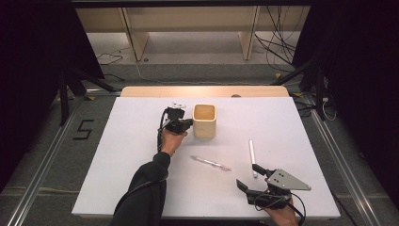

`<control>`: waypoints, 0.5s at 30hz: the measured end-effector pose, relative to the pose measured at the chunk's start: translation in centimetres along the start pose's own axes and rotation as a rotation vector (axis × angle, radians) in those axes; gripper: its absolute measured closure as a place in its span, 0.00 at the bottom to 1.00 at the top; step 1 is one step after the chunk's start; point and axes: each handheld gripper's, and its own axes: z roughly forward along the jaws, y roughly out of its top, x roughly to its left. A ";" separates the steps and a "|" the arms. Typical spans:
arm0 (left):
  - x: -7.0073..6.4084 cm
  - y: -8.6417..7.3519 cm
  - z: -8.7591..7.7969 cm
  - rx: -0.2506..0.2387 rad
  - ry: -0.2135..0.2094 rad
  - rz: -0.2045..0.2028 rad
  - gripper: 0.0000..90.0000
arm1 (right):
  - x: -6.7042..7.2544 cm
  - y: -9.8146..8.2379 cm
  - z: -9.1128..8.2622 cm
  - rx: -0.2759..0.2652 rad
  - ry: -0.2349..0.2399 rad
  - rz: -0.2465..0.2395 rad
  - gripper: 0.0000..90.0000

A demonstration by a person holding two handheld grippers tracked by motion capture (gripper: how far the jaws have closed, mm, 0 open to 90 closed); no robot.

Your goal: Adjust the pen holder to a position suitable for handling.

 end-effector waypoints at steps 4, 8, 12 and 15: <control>-0.1 0.0 -0.1 0.001 -0.001 0.007 0.99 | 0.0 0.0 0.1 0.001 0.001 0.003 0.23; 0.2 0.1 -0.6 -0.005 0.004 0.011 0.92 | -0.1 0.0 0.0 -0.002 -0.003 0.002 0.23; 0.7 0.2 -1.1 0.017 0.024 0.045 0.85 | -0.1 -0.1 0.0 0.002 -0.004 0.002 0.23; 1.4 0.2 -1.8 0.032 0.024 0.037 0.78 | 0.0 -0.1 0.0 0.003 -0.003 0.002 0.23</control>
